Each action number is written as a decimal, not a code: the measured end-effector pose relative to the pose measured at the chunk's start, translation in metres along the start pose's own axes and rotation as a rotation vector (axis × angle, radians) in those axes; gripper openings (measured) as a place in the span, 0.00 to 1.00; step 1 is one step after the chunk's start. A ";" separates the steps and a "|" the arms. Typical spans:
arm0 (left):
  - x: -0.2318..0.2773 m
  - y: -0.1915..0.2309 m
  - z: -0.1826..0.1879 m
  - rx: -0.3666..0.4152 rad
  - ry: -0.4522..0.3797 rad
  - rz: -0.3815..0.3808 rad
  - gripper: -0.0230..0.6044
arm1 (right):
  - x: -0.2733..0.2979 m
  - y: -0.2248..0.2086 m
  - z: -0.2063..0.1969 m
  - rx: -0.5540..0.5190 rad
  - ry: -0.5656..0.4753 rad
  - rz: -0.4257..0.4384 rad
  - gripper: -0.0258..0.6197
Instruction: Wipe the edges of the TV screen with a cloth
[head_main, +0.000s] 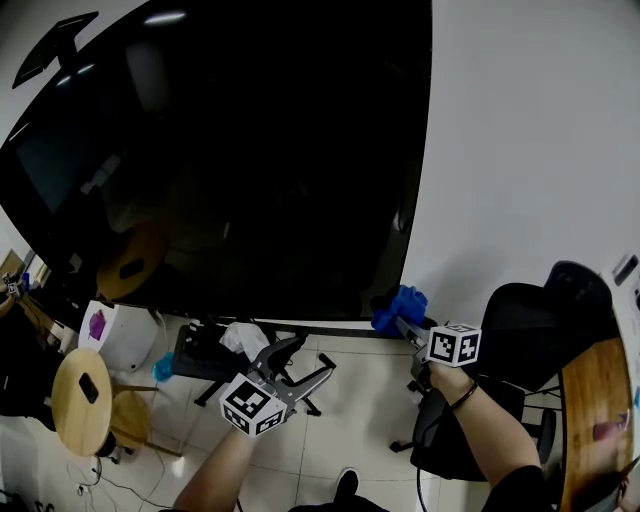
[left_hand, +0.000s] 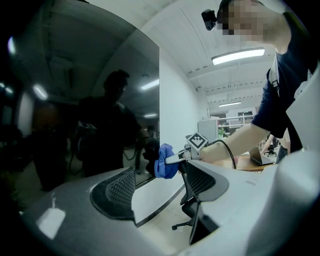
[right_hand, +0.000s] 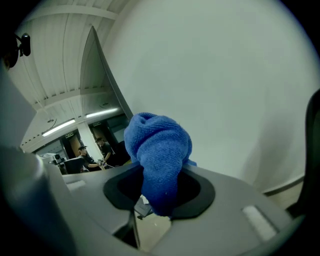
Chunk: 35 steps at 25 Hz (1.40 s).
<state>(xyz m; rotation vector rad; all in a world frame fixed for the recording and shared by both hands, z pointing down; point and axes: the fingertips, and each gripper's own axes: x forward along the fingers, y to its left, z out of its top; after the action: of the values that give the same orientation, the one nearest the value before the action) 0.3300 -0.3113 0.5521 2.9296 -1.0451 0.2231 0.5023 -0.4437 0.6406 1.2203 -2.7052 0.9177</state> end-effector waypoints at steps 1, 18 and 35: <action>0.001 0.000 -0.003 -0.003 0.004 0.002 0.52 | 0.002 -0.005 -0.009 0.006 0.015 -0.008 0.27; -0.011 0.008 -0.057 -0.087 0.108 0.061 0.52 | 0.021 -0.049 -0.111 0.150 0.181 -0.150 0.26; -0.066 0.039 -0.077 -0.134 0.095 0.075 0.52 | 0.066 -0.003 -0.104 0.137 0.169 -0.153 0.26</action>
<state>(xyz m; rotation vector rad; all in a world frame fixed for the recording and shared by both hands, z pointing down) 0.2451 -0.2942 0.6179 2.7354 -1.1114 0.2798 0.4379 -0.4351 0.7452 1.2873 -2.4183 1.1444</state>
